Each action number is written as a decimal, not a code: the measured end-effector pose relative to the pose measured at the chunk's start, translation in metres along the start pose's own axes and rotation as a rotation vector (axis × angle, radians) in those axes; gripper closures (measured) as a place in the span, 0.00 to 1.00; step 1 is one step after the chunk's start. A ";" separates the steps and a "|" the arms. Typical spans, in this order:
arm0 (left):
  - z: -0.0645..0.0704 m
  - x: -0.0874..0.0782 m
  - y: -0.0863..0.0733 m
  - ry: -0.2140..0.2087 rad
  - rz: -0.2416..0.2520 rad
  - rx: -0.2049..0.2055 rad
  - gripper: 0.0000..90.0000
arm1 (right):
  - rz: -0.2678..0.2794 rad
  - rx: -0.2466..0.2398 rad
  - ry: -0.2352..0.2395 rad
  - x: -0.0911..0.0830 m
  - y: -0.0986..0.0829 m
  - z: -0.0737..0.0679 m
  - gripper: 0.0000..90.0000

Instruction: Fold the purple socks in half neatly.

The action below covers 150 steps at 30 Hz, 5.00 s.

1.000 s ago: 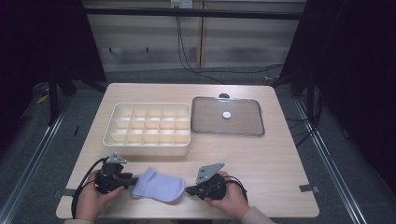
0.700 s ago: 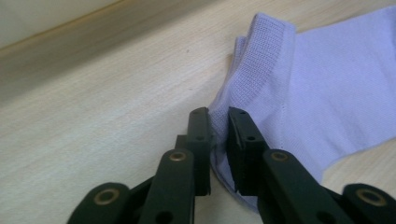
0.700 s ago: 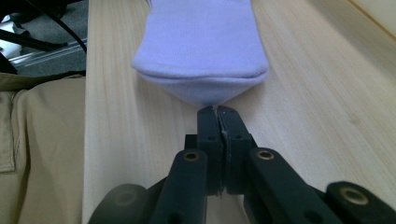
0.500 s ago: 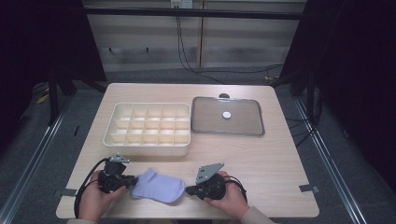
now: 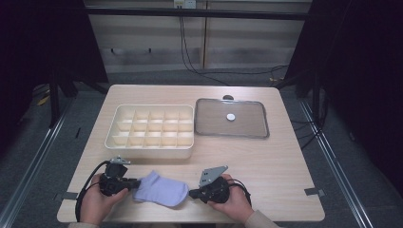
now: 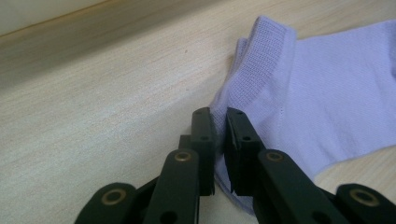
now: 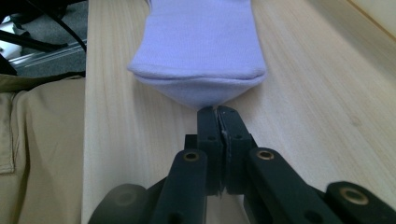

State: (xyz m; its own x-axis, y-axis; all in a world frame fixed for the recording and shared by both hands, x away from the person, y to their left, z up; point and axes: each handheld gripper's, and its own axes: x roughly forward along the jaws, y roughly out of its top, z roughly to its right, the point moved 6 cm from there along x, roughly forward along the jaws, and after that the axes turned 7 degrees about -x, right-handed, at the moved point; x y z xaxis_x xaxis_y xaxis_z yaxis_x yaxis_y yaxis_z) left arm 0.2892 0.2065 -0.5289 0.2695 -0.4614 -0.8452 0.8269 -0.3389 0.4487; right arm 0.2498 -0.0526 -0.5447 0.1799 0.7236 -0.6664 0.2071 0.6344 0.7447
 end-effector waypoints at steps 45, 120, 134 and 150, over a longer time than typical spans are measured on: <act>0.019 -0.027 0.016 -0.097 0.009 0.005 0.92 | 0.014 0.028 -0.002 0.003 0.001 0.000 0.99; 0.060 -0.031 0.033 -0.175 -0.003 0.083 0.92 | 0.004 0.044 -0.020 0.008 0.007 -0.001 1.00; 0.071 -0.026 0.034 -0.190 -0.023 0.106 0.92 | 0.010 0.050 -0.019 0.009 0.007 0.000 1.00; 0.076 -0.021 0.035 -0.193 -0.038 0.128 0.92 | 0.013 0.049 -0.020 0.010 0.008 0.000 1.00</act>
State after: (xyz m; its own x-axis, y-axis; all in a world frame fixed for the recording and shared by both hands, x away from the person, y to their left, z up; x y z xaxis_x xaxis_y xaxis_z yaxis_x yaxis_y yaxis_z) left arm 0.2750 0.1415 -0.4736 0.1297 -0.5905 -0.7965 0.7618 -0.4549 0.4613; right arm 0.2533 -0.0400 -0.5455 0.2025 0.7258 -0.6574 0.2513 0.6103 0.7512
